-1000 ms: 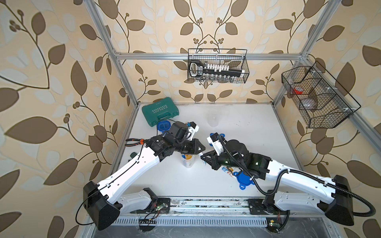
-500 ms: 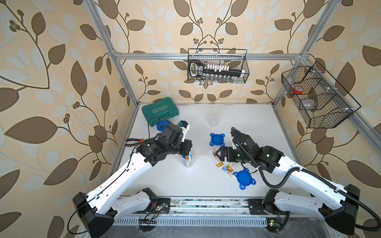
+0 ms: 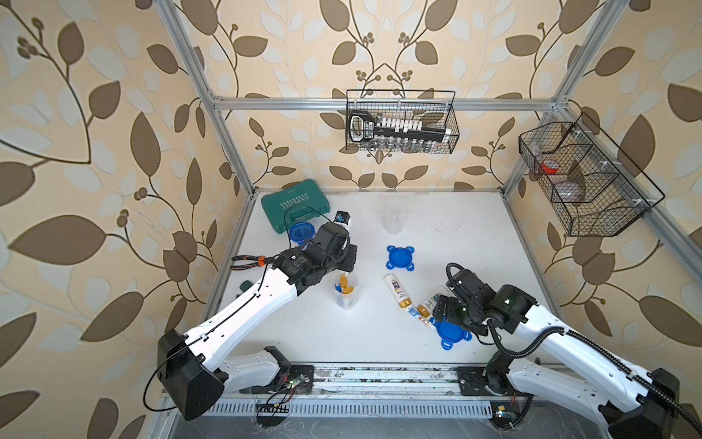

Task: Pack away toiletry kits
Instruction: Place the toiletry item into the container.

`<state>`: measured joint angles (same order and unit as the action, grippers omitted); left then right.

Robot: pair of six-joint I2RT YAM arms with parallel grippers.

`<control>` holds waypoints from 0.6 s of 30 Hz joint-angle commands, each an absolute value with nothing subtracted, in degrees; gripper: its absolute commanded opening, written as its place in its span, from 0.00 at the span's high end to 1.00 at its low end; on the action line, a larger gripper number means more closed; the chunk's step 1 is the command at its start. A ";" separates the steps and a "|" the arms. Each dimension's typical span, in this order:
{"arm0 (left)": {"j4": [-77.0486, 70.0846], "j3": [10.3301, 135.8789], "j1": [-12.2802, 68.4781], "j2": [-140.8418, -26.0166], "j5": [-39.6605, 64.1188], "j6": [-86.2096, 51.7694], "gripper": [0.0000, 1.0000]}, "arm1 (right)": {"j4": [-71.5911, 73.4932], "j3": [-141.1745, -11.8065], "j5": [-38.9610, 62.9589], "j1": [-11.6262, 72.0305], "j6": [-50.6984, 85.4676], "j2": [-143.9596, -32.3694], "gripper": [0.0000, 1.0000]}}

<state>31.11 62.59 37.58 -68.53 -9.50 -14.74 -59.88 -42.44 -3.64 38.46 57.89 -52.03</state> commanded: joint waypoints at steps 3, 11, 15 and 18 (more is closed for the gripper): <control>25.63 58.97 38.24 -67.13 -10.73 -15.12 1.00 | -64.51 -39.11 -2.40 36.32 61.95 -49.02 0.00; 22.25 54.02 38.30 -65.30 -3.64 -17.42 1.00 | -64.07 -37.13 -1.41 35.84 62.43 -48.49 0.00; 21.25 52.72 38.47 -65.30 -3.89 -17.74 1.00 | -64.38 -37.09 -0.94 35.81 62.74 -48.76 0.00; 20.06 51.83 38.49 -65.56 -4.62 -16.88 1.00 | -64.34 -37.26 -1.35 35.62 63.05 -49.50 0.00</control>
<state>22.39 52.77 37.95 -66.52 -4.93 -16.84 -62.85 -37.69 -1.45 35.94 61.39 -48.82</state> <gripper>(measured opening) 0.053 0.999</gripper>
